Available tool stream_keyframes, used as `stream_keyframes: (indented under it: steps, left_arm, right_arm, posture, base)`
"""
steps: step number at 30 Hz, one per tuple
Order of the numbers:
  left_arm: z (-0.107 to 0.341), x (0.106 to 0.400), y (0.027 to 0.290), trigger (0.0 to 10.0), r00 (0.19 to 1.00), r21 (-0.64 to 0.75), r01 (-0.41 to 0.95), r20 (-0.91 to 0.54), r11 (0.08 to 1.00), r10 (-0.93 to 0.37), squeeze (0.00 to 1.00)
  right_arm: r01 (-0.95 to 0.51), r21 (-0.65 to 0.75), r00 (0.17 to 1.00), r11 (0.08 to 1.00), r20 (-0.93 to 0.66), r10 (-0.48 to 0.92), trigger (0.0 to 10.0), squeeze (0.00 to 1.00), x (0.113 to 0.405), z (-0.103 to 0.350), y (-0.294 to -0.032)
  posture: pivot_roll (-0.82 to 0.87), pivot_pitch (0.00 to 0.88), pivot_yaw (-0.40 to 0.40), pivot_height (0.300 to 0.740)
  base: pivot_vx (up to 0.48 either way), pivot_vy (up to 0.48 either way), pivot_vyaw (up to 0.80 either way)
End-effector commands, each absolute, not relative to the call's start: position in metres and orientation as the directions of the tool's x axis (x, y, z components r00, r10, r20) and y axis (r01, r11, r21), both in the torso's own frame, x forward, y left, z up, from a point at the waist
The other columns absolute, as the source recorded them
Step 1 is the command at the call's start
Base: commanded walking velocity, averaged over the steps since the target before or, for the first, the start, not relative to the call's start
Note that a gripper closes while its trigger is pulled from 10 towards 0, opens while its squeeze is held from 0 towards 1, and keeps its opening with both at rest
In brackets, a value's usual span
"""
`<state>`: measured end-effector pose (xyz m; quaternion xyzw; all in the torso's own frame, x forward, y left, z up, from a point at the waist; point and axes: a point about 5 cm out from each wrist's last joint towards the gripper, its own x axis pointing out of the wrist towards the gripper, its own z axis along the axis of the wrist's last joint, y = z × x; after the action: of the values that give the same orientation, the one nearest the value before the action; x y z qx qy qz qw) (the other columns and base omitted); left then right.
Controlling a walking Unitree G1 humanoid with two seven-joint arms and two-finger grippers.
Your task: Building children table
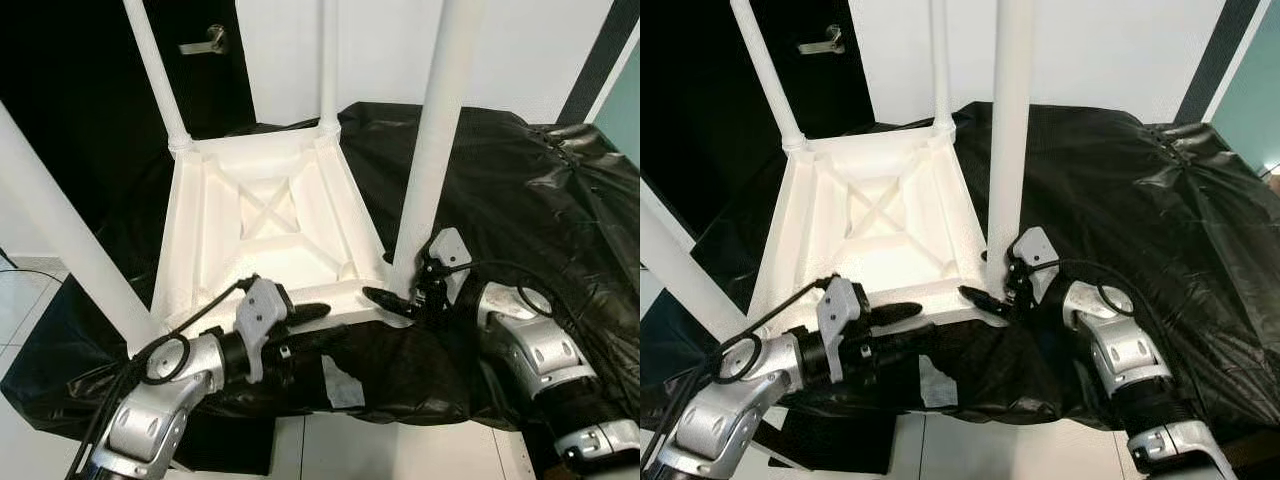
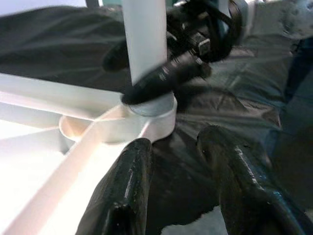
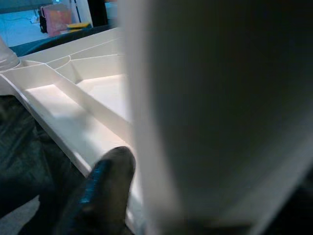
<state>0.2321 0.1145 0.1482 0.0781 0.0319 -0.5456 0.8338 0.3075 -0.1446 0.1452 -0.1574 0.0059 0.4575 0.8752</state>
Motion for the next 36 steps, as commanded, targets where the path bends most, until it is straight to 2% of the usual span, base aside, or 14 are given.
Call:
stream_keyframes:
  steps: [1, 4, 5, 6, 9, 12, 14, 18, 21, 24, 27, 32, 33, 36]
  left_arm:
    - [0.149, 0.228, 0.113, 10.0, 0.355, 0.092, 0.934, -0.156, 0.344, -0.922, 0.00]
    - [0.148, 0.227, 0.113, 10.0, 0.356, 0.090, 0.934, -0.159, 0.346, -0.921, 0.00]
    - [0.147, 0.227, 0.113, 10.0, 0.357, 0.089, 0.934, -0.162, 0.347, -0.920, 0.00]
    - [0.147, 0.227, 0.113, 10.0, 0.357, 0.089, 0.934, -0.162, 0.347, -0.920, 0.00]
    - [0.147, 0.228, 0.112, 10.0, 0.348, 0.088, 0.937, -0.166, 0.337, -0.923, 0.00]
    - [0.147, 0.228, 0.111, 10.0, 0.344, 0.087, 0.939, -0.166, 0.333, -0.924, 0.00]
    - [0.146, 0.229, 0.109, 10.0, 0.334, 0.085, 0.942, -0.165, 0.323, -0.928, 0.00]
    - [0.146, 0.229, 0.108, 10.0, 0.329, 0.085, 0.944, -0.165, 0.319, -0.930, 0.00]
    - [0.146, 0.229, 0.104, 10.0, 0.323, 0.083, 0.946, -0.162, 0.313, -0.933, 0.00]
    - [0.146, 0.229, 0.104, 10.0, 0.321, 0.081, 0.947, -0.161, 0.311, -0.933, 0.00]
    - [0.146, 0.228, 0.102, 10.0, 0.319, 0.079, 0.948, -0.159, 0.310, -0.934, 0.00]
    - [0.146, 0.227, 0.102, 10.0, 0.320, 0.078, 0.947, -0.158, 0.311, -0.934, 0.00]
    - [0.146, 0.226, 0.103, 10.0, 0.322, 0.078, 0.947, -0.159, 0.313, -0.933, 0.00]
    - [0.147, 0.226, 0.103, 10.0, 0.324, 0.080, 0.946, -0.161, 0.315, -0.932, 0.00]
  right_arm:
    - [-0.838, -0.252, 0.534, 0.484, -0.194, 0.823, 0.0, 0.00, 0.305, 0.138, -0.137]
    - [-0.825, -0.242, 0.559, 0.511, -0.215, 0.801, 0.0, 0.00, 0.304, 0.131, -0.141]
    - [-0.792, -0.246, 0.608, 0.558, -0.233, 0.759, 0.0, 0.00, 0.304, 0.125, -0.145]
    - [-0.792, -0.246, 0.608, 0.558, -0.233, 0.759, 0.0, 0.00, 0.304, 0.125, -0.145]
    - [-0.638, -0.252, 0.770, 0.728, -0.224, 0.598, 0.0, 0.00, 0.305, 0.113, -0.152]
    - [-0.608, -0.240, 0.794, 0.757, -0.217, 0.568, 0.0, 0.00, 0.304, 0.111, -0.151]
    - [-0.487, -0.199, 0.870, 0.850, -0.202, 0.451, 0.0, 0.00, 0.303, 0.106, -0.148]
    - [-0.422, -0.183, 0.900, 0.888, -0.202, 0.386, 0.0, 0.00, 0.301, 0.101, -0.145]
    - [-0.217, -0.166, 0.965, 0.962, -0.186, 0.185, 0.0, 0.00, 0.295, 0.092, -0.134]
    - [-0.174, -0.151, 0.972, 0.973, -0.184, 0.145, 0.0, 0.00, 0.294, 0.091, -0.130]
    - [-0.039, -0.120, 0.986, 0.992, -0.165, 0.018, 0.0, 0.00, 0.292, 0.091, -0.125]
    - [-0.025, -0.067, 0.987, 0.997, -0.157, 0.015, 0.0, 0.00, 0.288, 0.093, -0.111]
    - [-0.048, -0.041, 0.988, 0.998, -0.148, 0.042, 10.0, 0.00, 0.288, 0.095, -0.106]
    - [-0.065, -0.035, 0.991, 0.997, -0.122, 0.060, 10.0, 0.00, 0.288, 0.099, -0.107]
  posture:
    - [-0.01, 0.000, 0.011, 0.740]
    - [-0.02, 0.000, 0.011, 0.740]
    - [-0.02, 0.000, 0.014, 0.740]
    - [-0.02, 0.000, 0.014, 0.740]
    - [-0.04, 0.000, 0.021, 0.740]
    - [-0.05, 0.000, 0.025, 0.740]
    - [-0.06, 0.000, 0.025, 0.740]
    - [-0.07, 0.000, 0.025, 0.740]
    - [-0.07, 0.000, 0.020, 0.740]
    - [-0.07, 0.000, 0.020, 0.740]
    - [-0.06, 0.000, 0.015, 0.740]
    - [-0.06, 0.000, 0.015, 0.740]
    - [-0.06, 0.000, 0.012, 0.740]
    - [-0.05, 0.000, 0.009, 0.740]
  base:
    - [0.000, 0.000, 0.00]
    - [0.000, 0.000, 0.00]
    - [0.000, 0.000, 0.00]
    - [0.000, 0.000, 0.00]
    - [0.000, 0.000, 0.00]
    - [0.000, 0.000, 0.00]
    - [0.000, 0.000, 0.00]
    - [0.000, 0.000, 0.00]
    - [0.000, 0.000, 0.00]
    - [0.000, 0.000, 0.00]
    - [0.000, 0.000, 0.00]
    - [0.000, 0.000, 0.00]
    - [0.000, 0.000, 0.00]
    - [0.000, 0.000, 0.00]
